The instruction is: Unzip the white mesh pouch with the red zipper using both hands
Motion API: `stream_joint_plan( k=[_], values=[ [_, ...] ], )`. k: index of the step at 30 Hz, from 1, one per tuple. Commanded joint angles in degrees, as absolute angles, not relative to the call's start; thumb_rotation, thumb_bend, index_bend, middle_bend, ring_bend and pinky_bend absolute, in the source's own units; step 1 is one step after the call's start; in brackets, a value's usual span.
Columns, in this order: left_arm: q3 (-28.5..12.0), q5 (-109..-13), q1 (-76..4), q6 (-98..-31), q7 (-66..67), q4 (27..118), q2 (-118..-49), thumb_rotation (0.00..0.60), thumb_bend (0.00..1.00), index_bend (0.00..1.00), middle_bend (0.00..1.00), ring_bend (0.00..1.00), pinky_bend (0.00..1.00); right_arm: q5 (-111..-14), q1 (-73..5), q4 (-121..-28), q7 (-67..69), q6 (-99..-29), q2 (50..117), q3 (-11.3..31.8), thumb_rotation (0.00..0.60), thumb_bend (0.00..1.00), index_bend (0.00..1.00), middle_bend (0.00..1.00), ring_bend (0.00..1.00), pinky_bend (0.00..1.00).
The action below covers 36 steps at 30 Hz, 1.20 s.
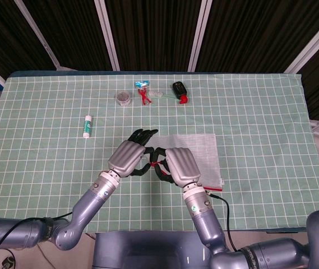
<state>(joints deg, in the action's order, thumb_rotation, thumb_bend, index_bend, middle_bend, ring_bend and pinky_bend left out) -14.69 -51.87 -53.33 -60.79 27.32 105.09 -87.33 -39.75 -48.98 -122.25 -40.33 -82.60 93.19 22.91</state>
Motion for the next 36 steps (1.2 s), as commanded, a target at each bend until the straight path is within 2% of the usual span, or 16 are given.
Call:
stream_joint_plan(
  k=[1,11,36],
  values=[
    [-14.6,-52.0,-53.4,-61.1,27.3,104.9,-87.5,0.600,0.42,0.60,0.04,0.00,0.00,-39.8,-48.8,-122.3,-40.0,-82.7,93.0,22.8,0.600,0.59,0.70,1.00,1.00,1.00],
    [-15.4,-52.9,-53.1,-62.5,26.0,105.0,-87.7,0.600,0.43,0.61,0.05,0.00,0.00,-40.4,-47.8,-123.2,-38.9,-83.3,91.6,21.8,0.600,0.59,0.70,1.00,1.00,1.00],
    [-21.1,-54.6,-53.1,-66.7,22.1,110.8,-85.8,0.600,0.43,0.61,0.05,0.00,0.00,-40.4,-43.2,-123.5,-33.6,-83.2,87.9,19.3,0.600,0.60,0.71,1.00,1.00,1.00]
  ],
)
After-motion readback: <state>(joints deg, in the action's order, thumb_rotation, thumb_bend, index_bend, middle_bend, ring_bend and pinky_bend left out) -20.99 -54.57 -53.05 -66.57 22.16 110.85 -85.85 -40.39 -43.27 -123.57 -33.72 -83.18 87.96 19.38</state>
